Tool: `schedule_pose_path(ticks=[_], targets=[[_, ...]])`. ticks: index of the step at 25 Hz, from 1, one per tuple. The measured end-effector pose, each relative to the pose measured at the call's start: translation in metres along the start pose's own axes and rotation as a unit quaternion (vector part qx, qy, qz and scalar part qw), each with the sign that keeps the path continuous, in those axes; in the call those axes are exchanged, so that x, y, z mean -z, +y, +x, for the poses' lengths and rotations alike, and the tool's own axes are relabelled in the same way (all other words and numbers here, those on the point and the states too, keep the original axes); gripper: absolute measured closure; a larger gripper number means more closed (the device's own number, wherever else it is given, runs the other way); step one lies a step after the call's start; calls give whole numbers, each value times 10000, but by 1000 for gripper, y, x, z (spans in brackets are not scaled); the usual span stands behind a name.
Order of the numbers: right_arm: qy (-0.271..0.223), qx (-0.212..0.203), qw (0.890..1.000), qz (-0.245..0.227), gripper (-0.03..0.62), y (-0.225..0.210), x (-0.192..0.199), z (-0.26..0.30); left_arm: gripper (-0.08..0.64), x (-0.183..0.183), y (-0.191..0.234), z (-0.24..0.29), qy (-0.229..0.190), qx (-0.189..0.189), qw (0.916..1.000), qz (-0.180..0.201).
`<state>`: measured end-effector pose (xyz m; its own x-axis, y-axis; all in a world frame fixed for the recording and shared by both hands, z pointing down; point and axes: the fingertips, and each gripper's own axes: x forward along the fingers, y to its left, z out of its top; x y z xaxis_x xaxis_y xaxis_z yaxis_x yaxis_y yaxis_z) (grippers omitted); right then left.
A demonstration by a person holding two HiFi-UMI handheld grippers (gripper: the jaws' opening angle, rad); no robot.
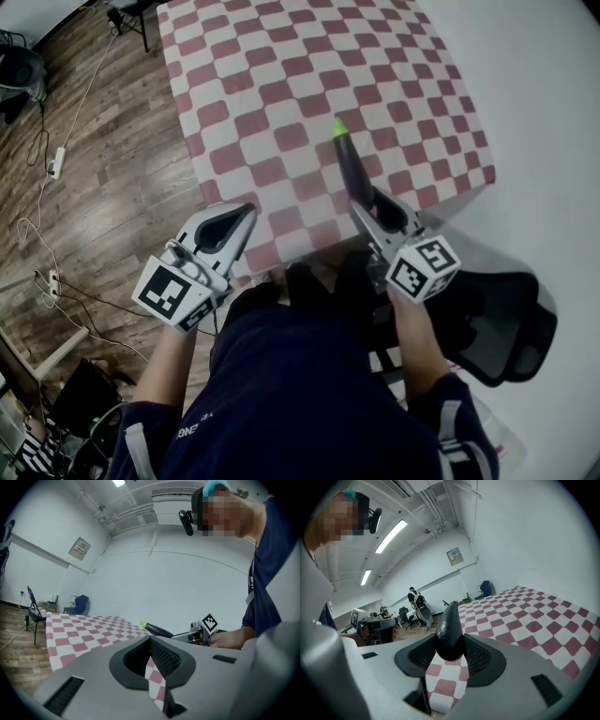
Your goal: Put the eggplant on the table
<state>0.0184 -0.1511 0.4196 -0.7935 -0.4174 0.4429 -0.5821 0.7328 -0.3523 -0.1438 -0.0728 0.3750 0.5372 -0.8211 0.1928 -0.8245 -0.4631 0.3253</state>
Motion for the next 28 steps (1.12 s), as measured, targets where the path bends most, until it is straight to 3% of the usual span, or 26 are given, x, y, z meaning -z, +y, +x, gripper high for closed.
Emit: schedule_pose_path(ticks=[13, 28], targets=[[479, -86, 9987, -146, 394, -86, 28, 39, 534, 14, 0, 69, 431, -355, 9984, -118], [1297, 209, 9908, -313, 394, -160, 91, 67, 534, 33, 4, 116, 741, -334, 9963, -263]])
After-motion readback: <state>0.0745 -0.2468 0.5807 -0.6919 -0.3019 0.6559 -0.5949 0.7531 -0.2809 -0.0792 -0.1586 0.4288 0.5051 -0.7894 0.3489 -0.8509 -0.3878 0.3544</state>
